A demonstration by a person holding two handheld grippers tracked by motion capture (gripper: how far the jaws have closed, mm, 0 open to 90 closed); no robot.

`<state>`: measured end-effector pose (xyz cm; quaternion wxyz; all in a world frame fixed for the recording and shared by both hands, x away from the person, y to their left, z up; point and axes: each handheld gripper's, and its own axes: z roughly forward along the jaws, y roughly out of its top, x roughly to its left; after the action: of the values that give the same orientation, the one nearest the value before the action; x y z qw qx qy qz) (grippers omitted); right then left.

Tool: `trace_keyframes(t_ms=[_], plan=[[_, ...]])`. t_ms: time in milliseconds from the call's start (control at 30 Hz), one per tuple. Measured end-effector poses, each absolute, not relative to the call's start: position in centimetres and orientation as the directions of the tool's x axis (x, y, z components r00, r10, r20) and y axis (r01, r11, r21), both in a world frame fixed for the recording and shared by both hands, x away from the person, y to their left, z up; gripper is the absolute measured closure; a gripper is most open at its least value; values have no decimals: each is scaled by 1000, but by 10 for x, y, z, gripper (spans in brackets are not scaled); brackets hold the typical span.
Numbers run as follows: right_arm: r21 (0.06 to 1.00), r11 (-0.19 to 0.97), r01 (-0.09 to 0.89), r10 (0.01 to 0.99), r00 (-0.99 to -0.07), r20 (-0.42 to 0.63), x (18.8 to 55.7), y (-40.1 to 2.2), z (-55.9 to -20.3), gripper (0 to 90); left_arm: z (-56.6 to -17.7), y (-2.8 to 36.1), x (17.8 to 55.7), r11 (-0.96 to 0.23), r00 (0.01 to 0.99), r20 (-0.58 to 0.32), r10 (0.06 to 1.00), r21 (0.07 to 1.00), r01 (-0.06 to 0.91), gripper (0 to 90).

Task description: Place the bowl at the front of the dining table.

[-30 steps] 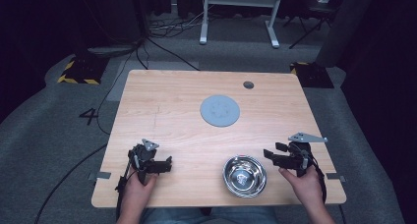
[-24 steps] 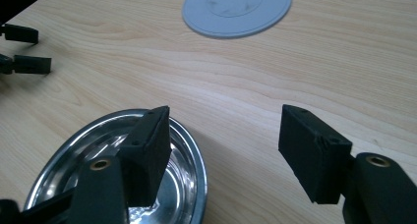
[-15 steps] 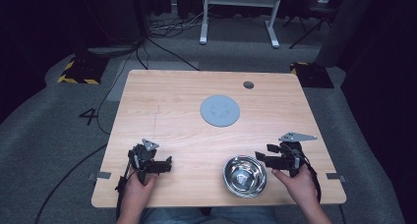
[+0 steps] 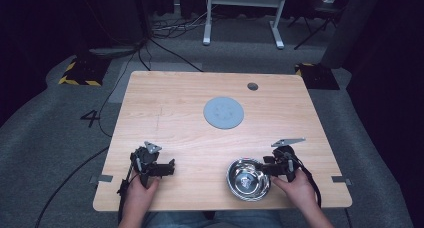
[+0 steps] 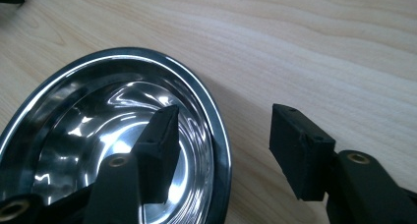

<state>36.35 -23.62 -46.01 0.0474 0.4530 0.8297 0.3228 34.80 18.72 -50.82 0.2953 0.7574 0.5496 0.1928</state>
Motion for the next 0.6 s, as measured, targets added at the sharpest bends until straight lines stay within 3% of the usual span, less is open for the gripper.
trace_keyframes(t_ms=[433, 600], plan=[[479, 433, 764, 761, -594, 259, 368, -230, -474, 744, -508, 187, 348, -221, 321, -33, 946, 659, 719, 5], [457, 433, 777, 747, -593, 300, 370, -231, -476, 784, -508, 187, 348, -222, 322, -33, 946, 659, 719, 5]])
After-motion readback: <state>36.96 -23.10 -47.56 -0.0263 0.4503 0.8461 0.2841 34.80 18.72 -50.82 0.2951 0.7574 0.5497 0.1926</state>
